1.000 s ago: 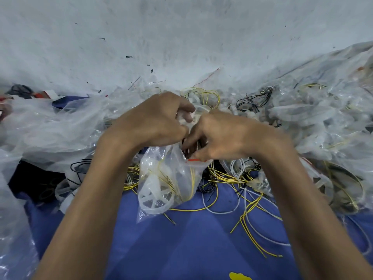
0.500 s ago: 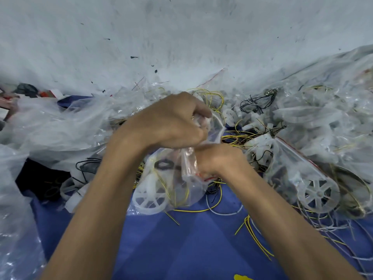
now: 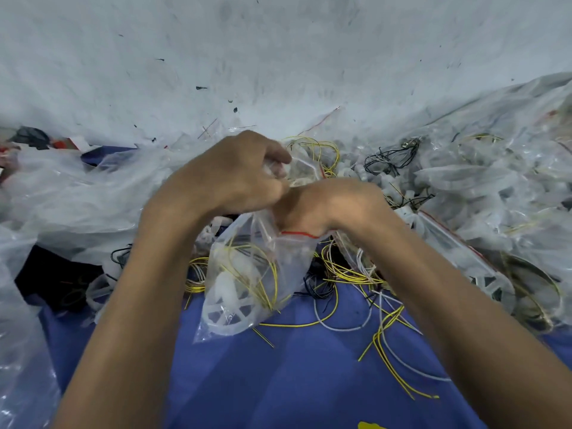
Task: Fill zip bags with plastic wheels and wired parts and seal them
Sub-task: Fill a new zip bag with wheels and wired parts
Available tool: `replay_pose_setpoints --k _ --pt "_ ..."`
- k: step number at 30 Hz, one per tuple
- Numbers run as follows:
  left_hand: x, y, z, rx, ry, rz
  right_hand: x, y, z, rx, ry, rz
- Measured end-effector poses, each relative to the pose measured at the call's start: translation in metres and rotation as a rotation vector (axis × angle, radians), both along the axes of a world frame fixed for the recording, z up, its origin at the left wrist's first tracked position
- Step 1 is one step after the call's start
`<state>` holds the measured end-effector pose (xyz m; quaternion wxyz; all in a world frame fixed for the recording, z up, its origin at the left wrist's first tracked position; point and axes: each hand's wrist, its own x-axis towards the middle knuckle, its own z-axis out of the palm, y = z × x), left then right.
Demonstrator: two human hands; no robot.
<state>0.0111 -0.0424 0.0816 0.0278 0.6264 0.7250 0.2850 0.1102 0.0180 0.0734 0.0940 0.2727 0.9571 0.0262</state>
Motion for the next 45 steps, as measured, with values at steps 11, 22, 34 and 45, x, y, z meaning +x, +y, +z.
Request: replay_pose_setpoints --k 11,22,34,45 --pt "-0.019 -0.001 -0.003 0.049 0.035 0.204 0.030 0.024 0.019 -0.181 0.623 0.209" --pt "-0.040 -0.029 0.012 0.296 0.113 0.386 0.031 0.103 -0.056 -0.349 0.403 -0.115" --pt "-0.029 -0.029 0.012 0.020 0.215 0.402 0.018 0.112 -0.097 -0.365 0.201 -0.195" --pt "-0.019 -0.006 -0.006 -0.149 0.021 0.323 0.031 0.117 -0.080 -0.464 0.445 -0.205"
